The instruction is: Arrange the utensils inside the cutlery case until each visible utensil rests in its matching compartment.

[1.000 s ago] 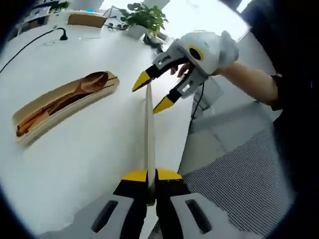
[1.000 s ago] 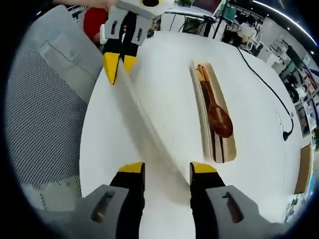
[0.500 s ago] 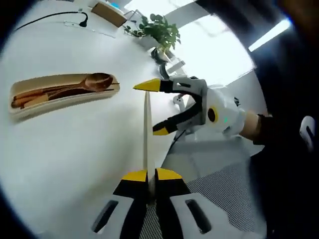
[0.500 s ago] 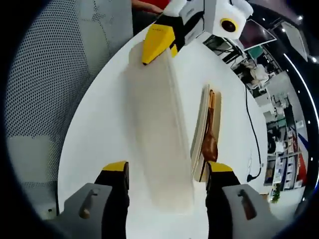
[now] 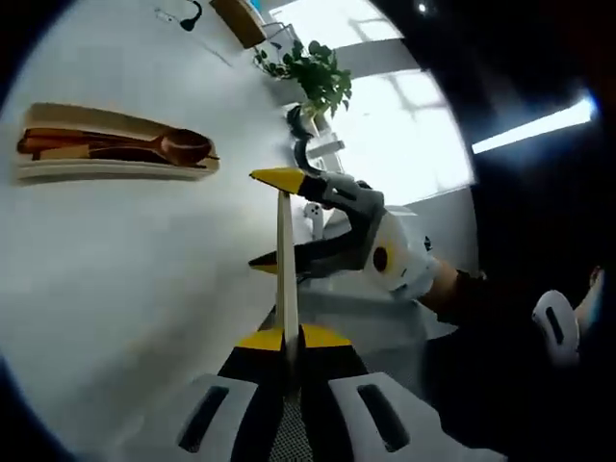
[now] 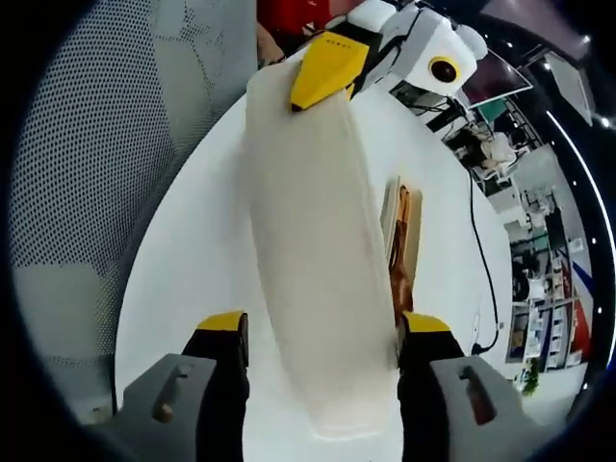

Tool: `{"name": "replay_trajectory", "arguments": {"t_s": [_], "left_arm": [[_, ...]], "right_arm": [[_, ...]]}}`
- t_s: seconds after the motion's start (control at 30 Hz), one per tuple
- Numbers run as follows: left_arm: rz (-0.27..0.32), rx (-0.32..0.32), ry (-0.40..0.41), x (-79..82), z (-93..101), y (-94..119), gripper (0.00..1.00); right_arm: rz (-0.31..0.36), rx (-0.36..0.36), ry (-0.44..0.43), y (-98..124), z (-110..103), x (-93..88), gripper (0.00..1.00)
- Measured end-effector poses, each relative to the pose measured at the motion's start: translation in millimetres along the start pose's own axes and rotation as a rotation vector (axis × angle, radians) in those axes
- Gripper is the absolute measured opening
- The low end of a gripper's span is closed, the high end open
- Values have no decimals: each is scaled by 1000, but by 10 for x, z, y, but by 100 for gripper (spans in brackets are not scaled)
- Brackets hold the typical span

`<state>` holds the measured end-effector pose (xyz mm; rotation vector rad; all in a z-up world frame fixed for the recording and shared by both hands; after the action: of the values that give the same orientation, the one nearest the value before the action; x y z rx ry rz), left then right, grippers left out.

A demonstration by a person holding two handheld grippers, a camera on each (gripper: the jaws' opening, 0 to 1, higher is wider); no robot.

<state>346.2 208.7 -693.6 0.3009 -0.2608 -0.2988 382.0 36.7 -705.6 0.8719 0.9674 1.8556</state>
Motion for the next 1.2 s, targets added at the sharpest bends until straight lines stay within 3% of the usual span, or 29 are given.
{"name": "replay_trajectory", "arguments": {"t_s": [0.23,0.3,0.57,0.83,0.93,1.2], "left_arm": [[-43,-33,16,-43,37,-2,3],[-52,-28,20,-48,27,13,3],[-58,-34,20,6,7,49,3],[-58,-37,21,17,-14,100,3],[-60,-46,33,28,-31,96,3],[-77,-57,58,73,-72,116,3]], "right_arm": [[51,76,-45,35,-44,89,56],[59,83,-54,61,-35,112,50],[84,91,-63,70,-10,187,50],[110,167,-149,141,100,146,49],[101,200,-145,134,91,133,49],[99,181,-86,154,82,182,44]]}}
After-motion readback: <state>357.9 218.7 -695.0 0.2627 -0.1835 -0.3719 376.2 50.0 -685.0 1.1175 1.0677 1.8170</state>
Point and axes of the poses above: the point that each gripper's makers call its tool centre point, and the gripper's own axes: y roughly backward along the fingers, z roughly to its right, x roughly out of its top, the point moved 8 cm from there along y, roughly backward along the fingers, and after that the axes turned 7 degrees about -z, right-handed, at the moved point
